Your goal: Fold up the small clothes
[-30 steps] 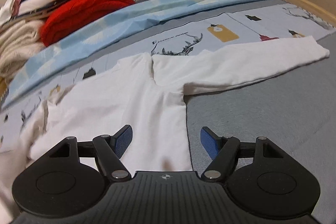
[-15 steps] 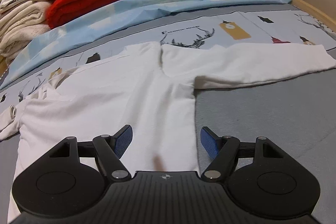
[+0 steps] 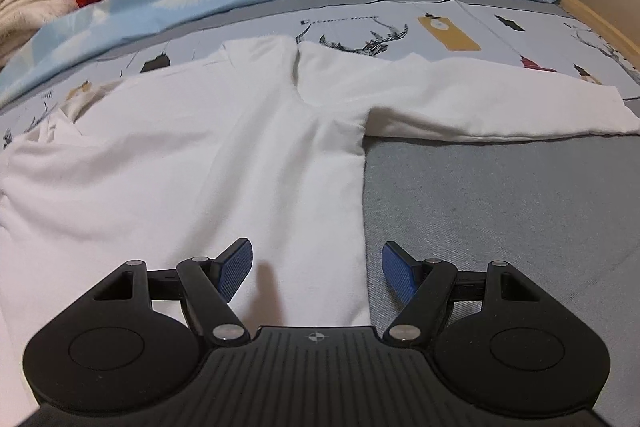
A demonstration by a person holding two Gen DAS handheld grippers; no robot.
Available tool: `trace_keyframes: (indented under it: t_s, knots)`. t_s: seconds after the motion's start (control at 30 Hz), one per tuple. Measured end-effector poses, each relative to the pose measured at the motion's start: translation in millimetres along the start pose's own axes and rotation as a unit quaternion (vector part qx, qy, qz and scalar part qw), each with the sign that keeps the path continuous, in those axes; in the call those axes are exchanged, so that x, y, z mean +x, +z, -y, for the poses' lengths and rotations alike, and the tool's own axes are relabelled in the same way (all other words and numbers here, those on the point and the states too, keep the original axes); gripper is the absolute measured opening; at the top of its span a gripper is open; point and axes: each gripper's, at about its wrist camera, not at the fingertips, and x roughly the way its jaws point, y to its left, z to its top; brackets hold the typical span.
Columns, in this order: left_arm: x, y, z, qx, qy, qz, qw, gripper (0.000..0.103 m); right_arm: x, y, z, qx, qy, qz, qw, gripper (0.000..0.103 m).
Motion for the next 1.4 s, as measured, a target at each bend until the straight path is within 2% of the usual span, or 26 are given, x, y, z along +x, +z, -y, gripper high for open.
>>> trace_keyframes:
  t_s: [0.03, 0.07, 0.1, 0.17, 0.2, 0.27, 0.33, 0.37, 0.4, 0.43, 0.47, 0.5, 0.53, 0.57, 0.6, 0.7, 0.83, 0.9, 0.97, 1.03, 1.1, 1.23, 1.27, 1.3, 1.33, 1.4]
  knots:
    - [-3, 4, -15, -0.039, -0.014, -0.007, 0.9991, 0.005, 1, 0, -2, -0.005, 0.000, -0.001, 1.000, 0.073]
    - [-12, 7, -35, -0.082, -0.032, 0.008, 0.9961, 0.005, 2, 0, -5, -0.012, 0.000, 0.000, 1.000, 0.073]
    - [-27, 10, -55, -0.096, -0.034, 0.036, 0.9941, 0.005, 2, 0, -8, -0.020, 0.000, 0.000, 1.000, 0.073]
    - [-57, 14, -104, -0.111, 0.000, 0.079, 0.9907, 0.005, 1, 1, -13, -0.033, 0.002, 0.004, 0.999, 0.073]
    - [-72, 13, -141, -0.133, 0.019, 0.094, 0.9865, 0.005, 0, 1, -15, -0.037, 0.004, 0.007, 0.999, 0.073]
    - [-92, 7, -212, -0.186, 0.081, 0.099, 0.9742, 0.007, -4, 1, -17, -0.041, 0.008, 0.013, 0.999, 0.073]
    - [-99, -9, -284, -0.244, 0.153, 0.077, 0.9546, 0.042, -6, 1, -19, -0.042, 0.011, 0.013, 0.999, 0.073]
    - [-101, -20, -311, -0.271, 0.184, 0.061, 0.9429, 0.078, -6, 1, -20, -0.040, 0.013, 0.012, 0.999, 0.073]
    - [-103, -31, -332, -0.300, 0.208, 0.051, 0.9294, 0.093, -6, 1, -19, -0.038, 0.015, 0.011, 0.999, 0.073]
    - [-106, -45, -347, -0.330, 0.224, 0.053, 0.9157, 0.094, -6, 1, -20, -0.035, 0.015, 0.011, 0.999, 0.073]
    - [-108, -58, -357, -0.356, 0.219, 0.059, 0.9065, 0.094, -6, 1, -20, -0.034, 0.014, 0.012, 0.999, 0.073]
    - [-106, -69, -362, -0.378, 0.203, 0.057, 0.9013, 0.095, -6, 1, -20, -0.033, 0.012, 0.013, 0.999, 0.073]
    - [-101, -76, -362, -0.389, 0.189, 0.051, 0.9000, 0.095, -6, 0, -20, -0.033, 0.009, 0.013, 0.999, 0.073]
    - [-93, -81, -358, -0.391, 0.175, 0.041, 0.9026, 0.095, -5, 0, -20, -0.032, 0.007, 0.013, 0.999, 0.073]
    - [-84, -81, -348, -0.380, 0.164, 0.033, 0.9098, 0.095, -4, 0, -20, -0.031, 0.007, 0.013, 0.999, 0.073]
    - [-57, -65, -306, -0.319, 0.136, 0.017, 0.9377, 0.095, -2, 0, -19, -0.026, 0.007, 0.013, 1.000, 0.073]
    - [-29, -28, -217, -0.220, 0.061, 0.016, 0.9735, 0.095, -3, 5, -19, -0.025, 0.008, 0.030, 0.999, 0.073]
    - [-27, 0, -171, -0.167, 0.017, 0.032, 0.9853, 0.095, -7, 17, -24, -0.032, 0.027, 0.042, 0.998, 0.073]
    - [-25, 26, -124, -0.118, -0.033, 0.042, 0.9915, 0.095, -7, 36, -30, -0.041, 0.059, 0.048, 0.996, 0.073]
    - [-24, 49, -73, -0.068, -0.077, 0.043, 0.9938, 0.095, 0, 62, -42, -0.068, 0.079, 0.061, 0.993, 0.073]
    - [-19, 71, -16, 0.003, -0.116, 0.037, 0.9925, 0.095, 12, 94, -58, -0.101, 0.086, 0.080, 0.988, 0.073]
    - [-7, 81, 85, 0.146, -0.151, 0.040, 0.9769, 0.092, 46, 149, -70, -0.119, 0.102, 0.099, 0.983, 0.072]
    - [-2, 83, 105, 0.169, -0.160, 0.034, 0.9720, 0.085, 55, 159, -72, -0.118, 0.109, 0.097, 0.982, 0.070]
    - [5, 85, 120, 0.180, -0.174, 0.019, 0.9679, 0.079, 67, 169, -73, -0.118, 0.116, 0.091, 0.982, 0.067]
    - [15, 87, 134, 0.180, -0.191, 0.000, 0.9648, 0.077, 77, 176, -75, -0.121, 0.119, 0.085, 0.982, 0.067]
    - [32, 94, 156, 0.175, -0.217, -0.032, 0.9598, 0.070, 92, 183, -78, -0.131, 0.101, 0.090, 0.982, 0.067]
